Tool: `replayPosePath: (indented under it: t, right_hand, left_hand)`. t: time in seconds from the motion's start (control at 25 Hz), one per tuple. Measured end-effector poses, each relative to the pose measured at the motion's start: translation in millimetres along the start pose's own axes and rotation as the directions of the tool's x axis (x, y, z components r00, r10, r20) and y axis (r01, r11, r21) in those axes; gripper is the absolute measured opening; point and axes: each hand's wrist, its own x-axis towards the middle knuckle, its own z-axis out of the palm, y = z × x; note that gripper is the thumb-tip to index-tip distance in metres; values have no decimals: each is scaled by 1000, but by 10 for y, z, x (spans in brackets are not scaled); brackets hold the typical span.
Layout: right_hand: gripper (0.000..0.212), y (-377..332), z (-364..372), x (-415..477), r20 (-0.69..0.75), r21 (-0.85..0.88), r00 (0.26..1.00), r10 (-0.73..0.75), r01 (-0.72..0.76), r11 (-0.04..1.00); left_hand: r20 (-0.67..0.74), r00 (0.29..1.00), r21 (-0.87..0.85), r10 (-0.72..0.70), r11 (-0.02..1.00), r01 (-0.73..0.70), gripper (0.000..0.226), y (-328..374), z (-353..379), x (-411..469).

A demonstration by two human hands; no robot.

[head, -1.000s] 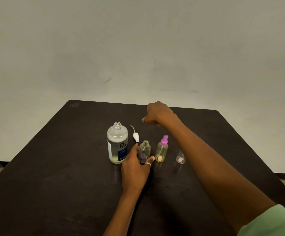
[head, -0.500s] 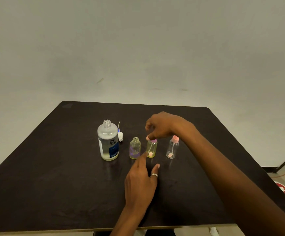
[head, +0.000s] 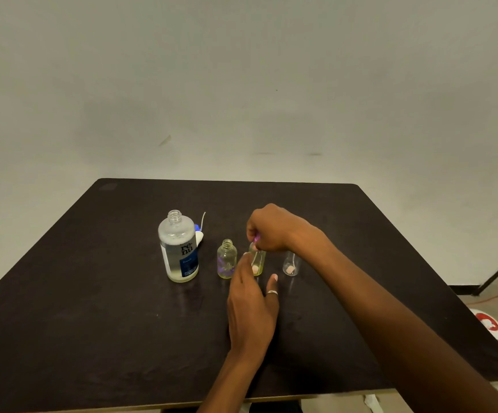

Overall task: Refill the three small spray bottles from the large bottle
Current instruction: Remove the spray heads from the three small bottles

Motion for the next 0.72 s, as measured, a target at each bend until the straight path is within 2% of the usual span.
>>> replayPosePath:
  t: [0.2,0.4,0.56,0.72]
  right_hand:
    - [13,25,-44,-103,52,12,998,-31,31,999]
    - [19,23,-67,-187,80,-4,996,-34,34,999]
    - [12,12,-82,-250,53,-21,999,-4,5,1000]
    - [43,-68,-65,-341,-112,-161,983,149,-165,973]
  left_hand:
    - [32,999,-82,-41,996,44,70,45,85,108]
    - [40,999,-154,3,988,3,32,32,98,205]
    - [-5,1000,-204,25,979,-25,31,-2,76,202]
    - [-8,1000,-185,17,982,-19,24,-38,106,205]
